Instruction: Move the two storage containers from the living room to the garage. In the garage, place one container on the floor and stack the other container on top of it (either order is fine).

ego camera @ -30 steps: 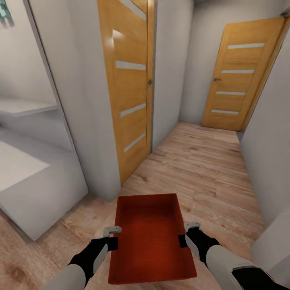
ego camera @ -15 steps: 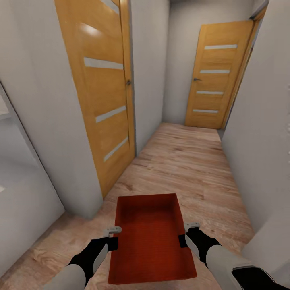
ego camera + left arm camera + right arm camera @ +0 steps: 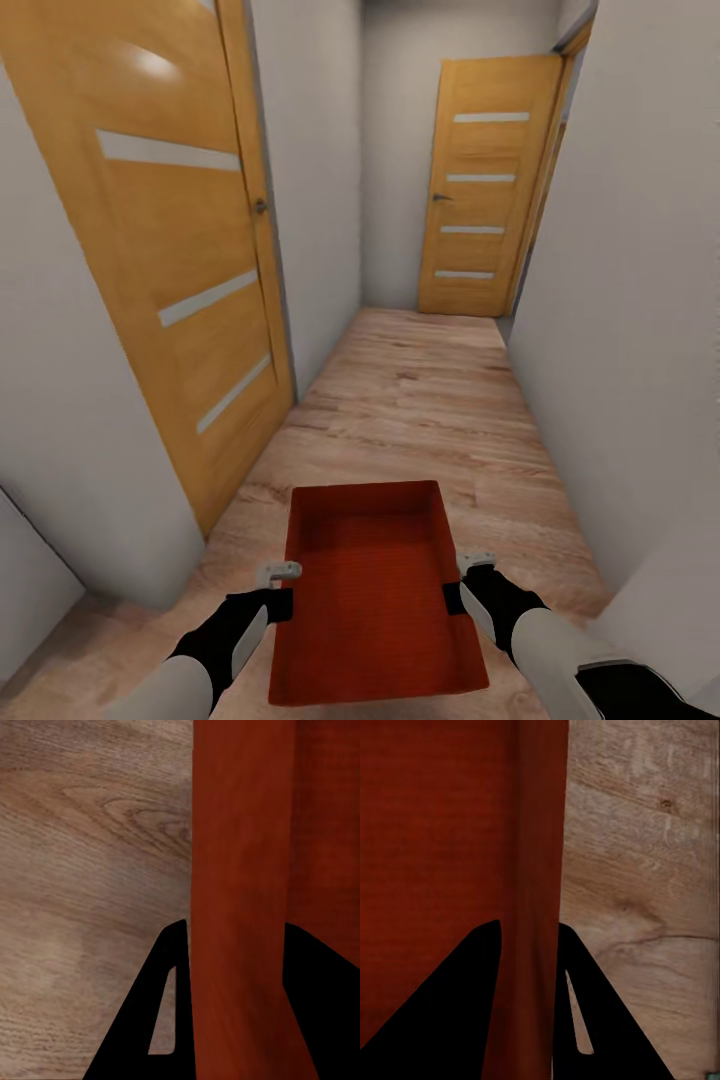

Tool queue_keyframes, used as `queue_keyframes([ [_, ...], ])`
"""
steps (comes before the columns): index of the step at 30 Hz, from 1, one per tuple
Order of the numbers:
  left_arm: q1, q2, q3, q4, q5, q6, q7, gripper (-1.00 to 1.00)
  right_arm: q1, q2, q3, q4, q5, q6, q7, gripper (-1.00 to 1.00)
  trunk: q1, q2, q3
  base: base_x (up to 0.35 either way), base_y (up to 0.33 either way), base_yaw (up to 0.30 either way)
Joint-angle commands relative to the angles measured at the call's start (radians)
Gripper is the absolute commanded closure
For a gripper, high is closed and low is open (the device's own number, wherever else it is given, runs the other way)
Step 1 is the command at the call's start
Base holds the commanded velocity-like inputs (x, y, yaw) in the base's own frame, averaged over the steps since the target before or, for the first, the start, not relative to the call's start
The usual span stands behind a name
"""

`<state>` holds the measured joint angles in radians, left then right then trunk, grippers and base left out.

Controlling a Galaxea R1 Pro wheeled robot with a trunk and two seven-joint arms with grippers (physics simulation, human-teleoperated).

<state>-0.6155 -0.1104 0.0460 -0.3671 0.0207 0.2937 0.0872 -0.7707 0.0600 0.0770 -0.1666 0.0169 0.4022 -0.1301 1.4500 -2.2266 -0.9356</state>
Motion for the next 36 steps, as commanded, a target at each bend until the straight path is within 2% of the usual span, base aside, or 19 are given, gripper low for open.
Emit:
queue_keyframes([
  [1,0.000,0.000,0.006,-0.003,-0.010,0.007,0.005,1.00,-0.001,0.000,0.000,-0.002,0.005,0.007,-0.002,1.00,0.000,0.000,-0.001,0.348,0.000,-0.264],
  [10,0.001,0.000,0.006,-0.003,-0.010,0.007,0.005,1.00,-0.001,0.000,0.001,-0.002,0.006,0.007,-0.002,1.00,0.000,0.000,-0.001,0.348,0.000,-0.257],
  [21,0.001,0.000,0.006,-0.003,-0.010,0.007,0.005,1.00,-0.001,0.000,0.001,-0.002,0.005,0.007,-0.002,1.00,0.000,0.000,-0.001,0.348,0.000,-0.049],
  [32,0.001,0.000,0.006,-0.003,-0.010,0.007,0.005,1.00,-0.001,0.000,0.000,-0.002,0.005,0.007,-0.002,1.00,0.000,0.000,-0.001,0.348,0.000,-0.236],
  [36,0.001,0.000,0.006,-0.003,-0.010,0.007,0.005,1.00,-0.001,0.000,0.000,-0.002,0.005,0.007,-0.002,1.00,0.000,0.000,-0.001,0.348,0.000,-0.085],
])
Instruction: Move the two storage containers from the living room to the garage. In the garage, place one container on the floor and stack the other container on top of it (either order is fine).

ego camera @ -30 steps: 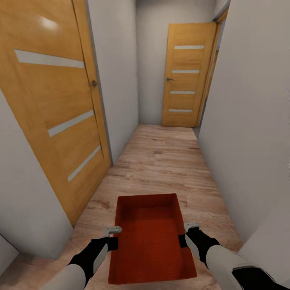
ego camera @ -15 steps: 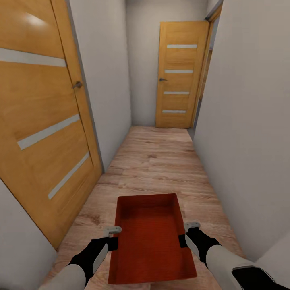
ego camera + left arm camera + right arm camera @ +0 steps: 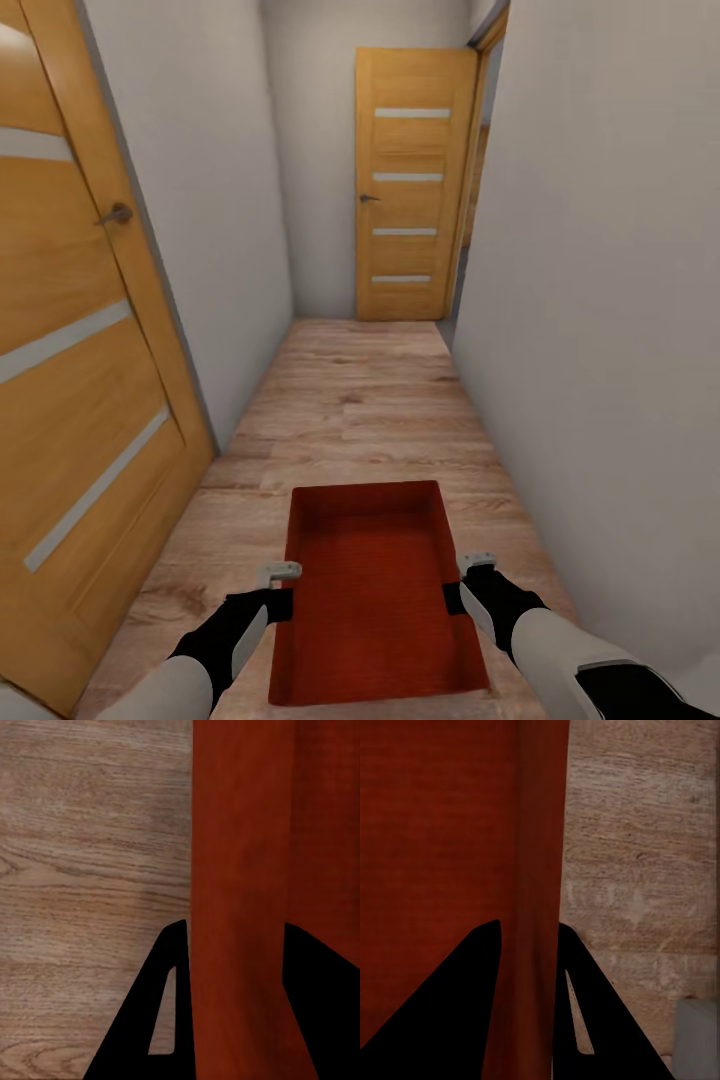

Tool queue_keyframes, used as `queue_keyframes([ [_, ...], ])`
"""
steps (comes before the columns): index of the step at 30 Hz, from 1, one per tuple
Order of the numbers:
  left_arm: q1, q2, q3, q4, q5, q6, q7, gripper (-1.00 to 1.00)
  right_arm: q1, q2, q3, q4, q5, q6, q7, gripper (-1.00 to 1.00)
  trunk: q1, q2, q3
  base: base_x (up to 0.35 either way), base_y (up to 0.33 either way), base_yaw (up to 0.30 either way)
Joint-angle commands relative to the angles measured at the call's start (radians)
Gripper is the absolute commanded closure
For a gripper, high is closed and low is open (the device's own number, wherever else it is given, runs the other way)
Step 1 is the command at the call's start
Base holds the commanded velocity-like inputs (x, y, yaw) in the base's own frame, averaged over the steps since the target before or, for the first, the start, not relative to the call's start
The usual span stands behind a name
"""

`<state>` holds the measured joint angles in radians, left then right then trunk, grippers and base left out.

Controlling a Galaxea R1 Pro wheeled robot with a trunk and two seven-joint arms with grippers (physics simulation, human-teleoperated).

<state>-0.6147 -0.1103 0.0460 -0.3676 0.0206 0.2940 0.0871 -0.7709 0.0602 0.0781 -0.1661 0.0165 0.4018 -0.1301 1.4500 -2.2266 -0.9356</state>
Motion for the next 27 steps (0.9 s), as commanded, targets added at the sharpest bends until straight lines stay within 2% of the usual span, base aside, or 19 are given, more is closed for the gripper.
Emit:
queue_keyframes([
  [1,0.000,0.000,0.006,-0.002,-0.010,0.007,0.005,1.00,-0.001,0.000,-0.001,-0.003,0.005,0.008,-0.002,1.00,0.000,0.000,-0.001,0.348,0.000,-0.022],
  [13,0.000,0.000,0.006,-0.002,-0.010,0.007,0.005,1.00,-0.001,0.000,-0.001,-0.003,0.005,0.008,-0.002,1.00,0.000,0.000,-0.001,0.348,0.000,-0.057],
  [27,0.000,0.000,0.006,-0.002,-0.010,0.007,0.005,1.00,-0.001,0.000,-0.001,-0.003,0.005,0.008,-0.002,1.00,0.000,0.000,-0.001,0.348,0.000,-0.005],
])
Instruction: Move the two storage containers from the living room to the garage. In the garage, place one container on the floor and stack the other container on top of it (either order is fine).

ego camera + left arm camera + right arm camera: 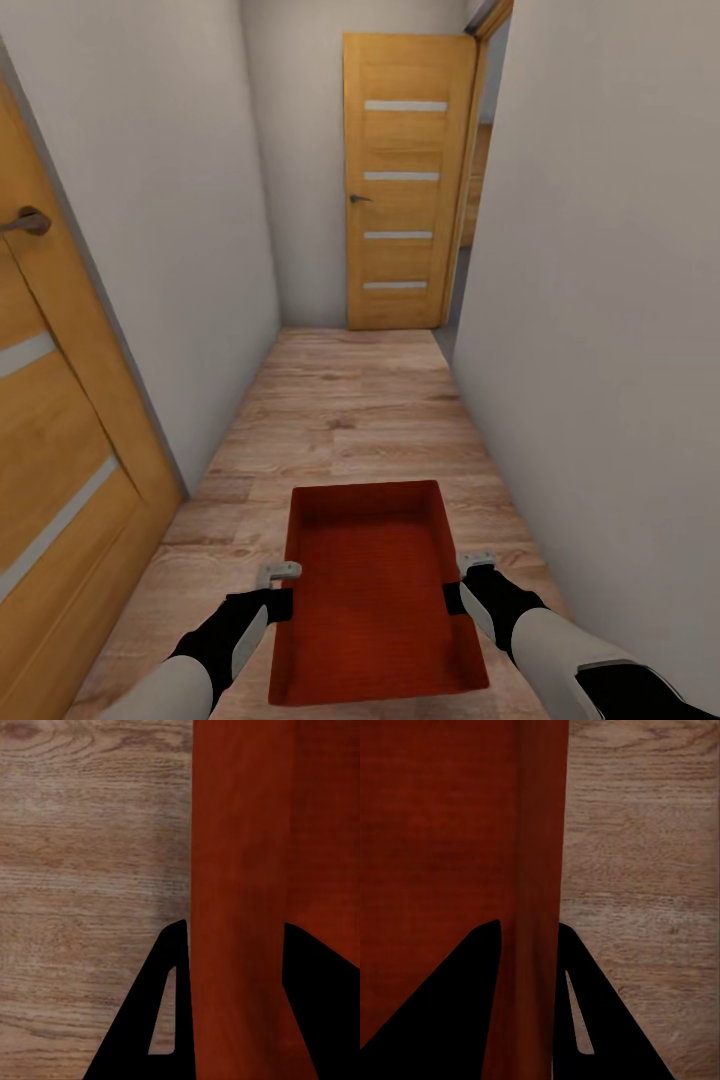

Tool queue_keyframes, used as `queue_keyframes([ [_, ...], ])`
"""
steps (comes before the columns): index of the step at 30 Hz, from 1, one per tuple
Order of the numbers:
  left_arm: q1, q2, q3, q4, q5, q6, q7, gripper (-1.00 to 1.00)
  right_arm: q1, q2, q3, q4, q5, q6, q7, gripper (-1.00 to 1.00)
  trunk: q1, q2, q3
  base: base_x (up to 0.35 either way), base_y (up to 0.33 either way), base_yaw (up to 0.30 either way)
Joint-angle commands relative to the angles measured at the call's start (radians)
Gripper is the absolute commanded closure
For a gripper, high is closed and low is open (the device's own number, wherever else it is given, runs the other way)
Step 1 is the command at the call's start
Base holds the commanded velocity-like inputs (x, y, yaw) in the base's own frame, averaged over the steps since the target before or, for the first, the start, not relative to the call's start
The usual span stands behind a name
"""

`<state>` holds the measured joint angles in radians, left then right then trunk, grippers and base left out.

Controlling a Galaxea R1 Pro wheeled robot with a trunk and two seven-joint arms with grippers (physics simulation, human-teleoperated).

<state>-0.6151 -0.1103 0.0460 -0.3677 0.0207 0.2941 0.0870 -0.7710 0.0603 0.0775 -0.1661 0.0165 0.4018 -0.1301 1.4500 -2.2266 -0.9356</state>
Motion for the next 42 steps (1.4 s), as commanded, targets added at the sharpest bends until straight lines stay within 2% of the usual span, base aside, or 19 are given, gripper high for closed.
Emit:
queue_keyframes([
  [1,0.000,0.000,0.006,-0.002,-0.010,0.007,0.005,1.00,-0.001,0.000,0.000,-0.003,0.005,0.008,-0.002,1.00,0.000,0.000,-0.001,0.348,0.000,0.000],
  [42,0.000,0.000,0.008,-0.002,-0.010,0.007,0.004,1.00,-0.001,0.000,0.000,-0.003,0.005,0.008,-0.002,1.00,0.000,0.000,-0.001,0.348,0.000,0.000],
])
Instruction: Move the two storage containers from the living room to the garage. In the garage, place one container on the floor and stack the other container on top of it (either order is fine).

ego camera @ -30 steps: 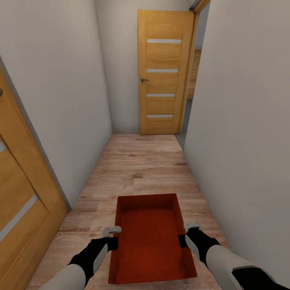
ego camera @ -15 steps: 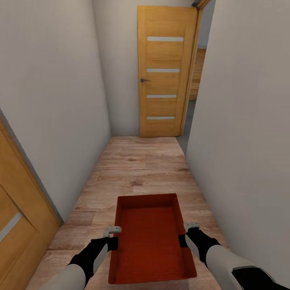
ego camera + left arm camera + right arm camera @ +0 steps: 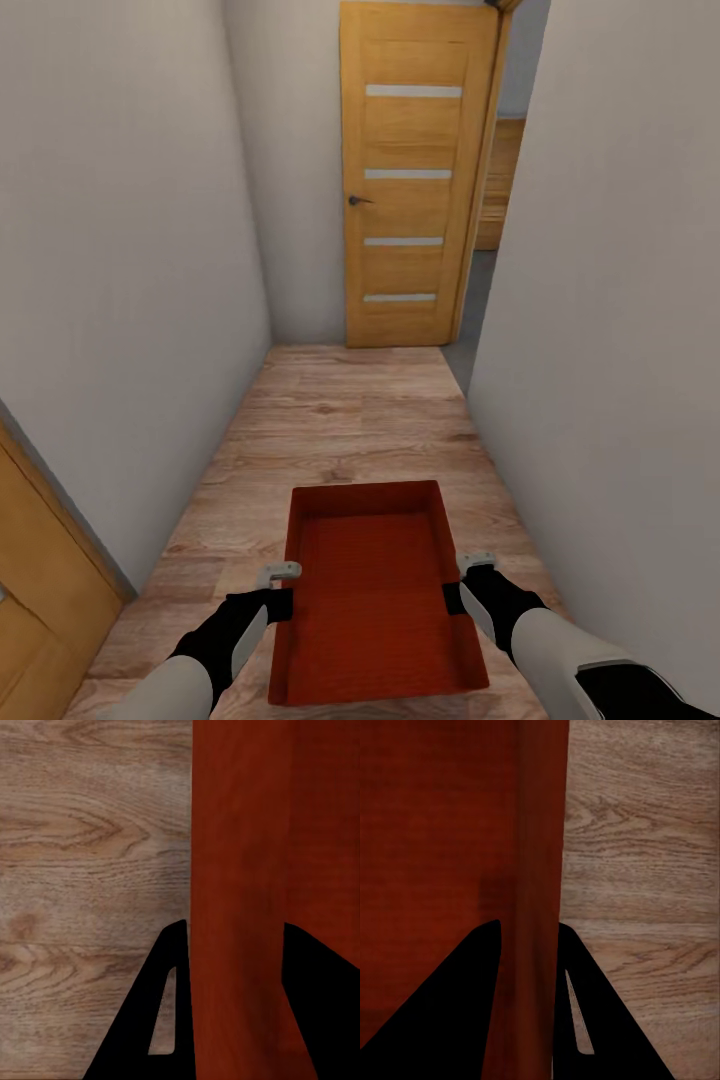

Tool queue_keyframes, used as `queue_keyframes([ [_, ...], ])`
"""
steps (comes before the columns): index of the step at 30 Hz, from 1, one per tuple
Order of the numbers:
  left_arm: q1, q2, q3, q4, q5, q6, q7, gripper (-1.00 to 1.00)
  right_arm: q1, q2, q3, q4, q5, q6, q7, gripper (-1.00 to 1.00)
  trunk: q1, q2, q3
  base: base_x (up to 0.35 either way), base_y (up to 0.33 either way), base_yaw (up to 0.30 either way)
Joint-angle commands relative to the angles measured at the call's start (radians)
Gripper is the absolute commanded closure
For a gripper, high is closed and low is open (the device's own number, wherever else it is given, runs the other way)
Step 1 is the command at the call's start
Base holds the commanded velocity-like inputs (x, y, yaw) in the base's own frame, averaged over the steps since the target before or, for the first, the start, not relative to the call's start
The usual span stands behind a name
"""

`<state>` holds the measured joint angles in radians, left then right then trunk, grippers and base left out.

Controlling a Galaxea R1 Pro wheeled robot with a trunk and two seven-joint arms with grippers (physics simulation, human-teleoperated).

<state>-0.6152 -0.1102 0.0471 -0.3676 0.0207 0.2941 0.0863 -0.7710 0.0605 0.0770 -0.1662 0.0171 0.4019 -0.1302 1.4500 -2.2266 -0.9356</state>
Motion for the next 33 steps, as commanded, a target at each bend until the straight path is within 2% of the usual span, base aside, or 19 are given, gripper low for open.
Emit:
queue_keyframes([
  [1,0.000,0.000,0.006,-0.002,-0.010,0.007,0.005,1.00,-0.001,0.000,0.001,-0.003,0.004,0.008,-0.002,1.00,0.000,0.000,-0.001,0.348,0.000,0.000],
  [33,0.000,0.000,0.007,-0.002,-0.010,0.007,0.004,1.00,-0.001,0.001,0.001,-0.003,0.004,0.008,-0.002,1.00,0.000,0.000,-0.001,0.348,0.000,0.000],
])
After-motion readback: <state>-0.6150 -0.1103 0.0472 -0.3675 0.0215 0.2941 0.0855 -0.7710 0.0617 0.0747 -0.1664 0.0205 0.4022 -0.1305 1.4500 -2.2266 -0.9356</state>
